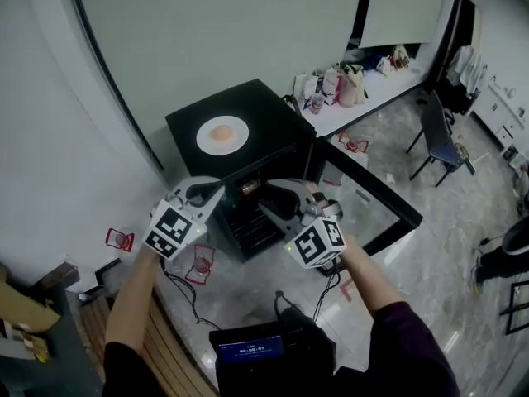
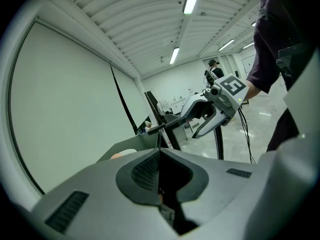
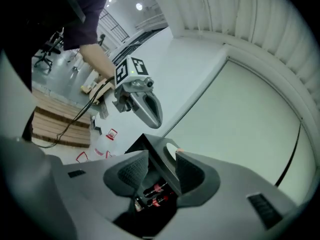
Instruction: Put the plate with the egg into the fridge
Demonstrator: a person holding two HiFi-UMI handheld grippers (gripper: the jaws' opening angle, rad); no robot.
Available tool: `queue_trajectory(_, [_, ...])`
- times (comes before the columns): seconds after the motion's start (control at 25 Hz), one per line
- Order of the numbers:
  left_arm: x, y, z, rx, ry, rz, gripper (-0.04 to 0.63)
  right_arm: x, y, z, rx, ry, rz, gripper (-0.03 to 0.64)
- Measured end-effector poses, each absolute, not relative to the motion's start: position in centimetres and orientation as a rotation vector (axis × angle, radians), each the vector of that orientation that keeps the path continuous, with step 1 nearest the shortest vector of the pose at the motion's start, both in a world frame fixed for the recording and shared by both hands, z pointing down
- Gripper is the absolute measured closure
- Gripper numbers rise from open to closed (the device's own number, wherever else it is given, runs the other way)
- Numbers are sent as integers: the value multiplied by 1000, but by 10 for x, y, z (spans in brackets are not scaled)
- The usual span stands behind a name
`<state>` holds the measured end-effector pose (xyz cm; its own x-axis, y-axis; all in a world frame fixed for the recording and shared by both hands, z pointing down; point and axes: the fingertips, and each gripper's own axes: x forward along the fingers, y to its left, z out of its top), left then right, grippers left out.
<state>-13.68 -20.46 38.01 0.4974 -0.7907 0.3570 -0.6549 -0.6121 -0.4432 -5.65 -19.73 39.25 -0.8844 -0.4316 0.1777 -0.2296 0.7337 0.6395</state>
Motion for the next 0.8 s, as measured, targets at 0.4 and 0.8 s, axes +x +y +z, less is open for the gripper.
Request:
queue_trajectory(0.4, [-188, -293, 379, -2540, 996, -1028, 588, -115, -266, 397, 420, -2414, -1170, 442])
queue_trajectory(0.8, [-228, -349, 394, -2803, 596, -1372, 385, -144, -317, 407, 308, -2223, -1351, 440])
